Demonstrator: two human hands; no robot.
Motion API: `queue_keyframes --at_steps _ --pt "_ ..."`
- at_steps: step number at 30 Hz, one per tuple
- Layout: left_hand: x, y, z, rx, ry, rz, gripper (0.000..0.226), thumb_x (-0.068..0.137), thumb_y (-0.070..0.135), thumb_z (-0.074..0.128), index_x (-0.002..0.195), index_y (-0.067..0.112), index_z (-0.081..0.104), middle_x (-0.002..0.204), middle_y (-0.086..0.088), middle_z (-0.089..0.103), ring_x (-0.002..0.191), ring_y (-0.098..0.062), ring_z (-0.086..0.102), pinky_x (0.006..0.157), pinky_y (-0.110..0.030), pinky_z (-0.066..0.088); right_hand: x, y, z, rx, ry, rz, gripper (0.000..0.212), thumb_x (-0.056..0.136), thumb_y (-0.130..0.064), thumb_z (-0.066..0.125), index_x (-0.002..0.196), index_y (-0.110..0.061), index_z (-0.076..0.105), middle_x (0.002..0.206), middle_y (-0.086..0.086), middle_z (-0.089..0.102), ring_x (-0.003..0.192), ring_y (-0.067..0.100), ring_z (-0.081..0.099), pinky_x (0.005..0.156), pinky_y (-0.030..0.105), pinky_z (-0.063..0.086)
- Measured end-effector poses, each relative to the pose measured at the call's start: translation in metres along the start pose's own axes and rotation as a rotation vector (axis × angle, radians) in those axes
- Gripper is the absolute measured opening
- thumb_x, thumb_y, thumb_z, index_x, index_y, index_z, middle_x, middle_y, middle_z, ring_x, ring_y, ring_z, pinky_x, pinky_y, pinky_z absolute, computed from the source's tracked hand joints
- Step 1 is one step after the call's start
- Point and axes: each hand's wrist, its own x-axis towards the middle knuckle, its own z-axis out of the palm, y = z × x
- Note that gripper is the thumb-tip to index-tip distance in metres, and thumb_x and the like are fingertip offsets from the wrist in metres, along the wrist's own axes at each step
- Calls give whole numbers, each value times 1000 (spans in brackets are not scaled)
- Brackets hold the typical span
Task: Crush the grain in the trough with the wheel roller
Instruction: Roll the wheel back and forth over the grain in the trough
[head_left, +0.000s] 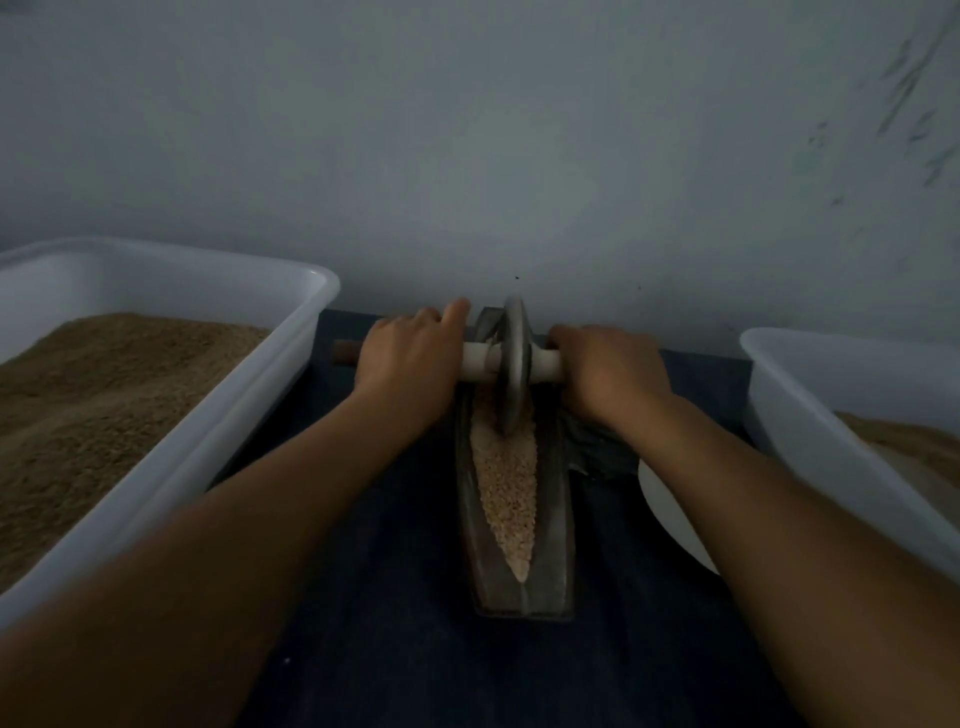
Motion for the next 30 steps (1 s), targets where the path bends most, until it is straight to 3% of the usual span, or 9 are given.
queue_keyframes --at_steps 4,10,16,22,26,30 --pt "7 6 -2 46 51 16 63 83 20 70 137 21 36 115 -9 61 98 -30 62 77 -39 44 11 6 6 71 -127 55 31 82 -41 69 110 -29 59 109 3 66 97 27 63 66 30 39" --pt "-10 11 -11 154 35 43 23 91 21 61 112 18 51 108 -5 64 93 -25 64 71 -33 36 -23 1 6 115 -37 37 28 83 -36 67 104 -23 53 98 2 66 86 27 63 64 33 36" --pt "-60 20 -37 168 -41 45 31 88 30 67 112 20 52 108 -1 62 95 -21 62 68 -31 37 -74 -13 -21 84 45 -39 26 84 -35 65 98 -22 48 89 0 60 77 25 58 62 34 25" --pt "-99 20 -56 117 8 137 40 86 37 65 122 27 50 114 7 61 96 -13 60 69 -25 35 -125 -23 -48 68 98 -67 27 76 -28 74 92 -20 54 78 0 56 65 18 47 63 30 25" --pt "-106 18 -56 79 25 135 41 86 37 66 121 27 49 112 7 60 94 -12 59 73 -25 37 -127 -26 -48 39 110 -63 24 79 -26 71 95 -18 55 82 1 57 71 21 52 65 32 27" --pt "-95 13 -42 72 0 119 37 83 32 70 110 24 46 107 4 59 91 -14 59 73 -26 36 -106 -22 -32 21 168 -74 22 80 -27 70 89 -16 52 76 2 54 63 19 37 63 31 24"
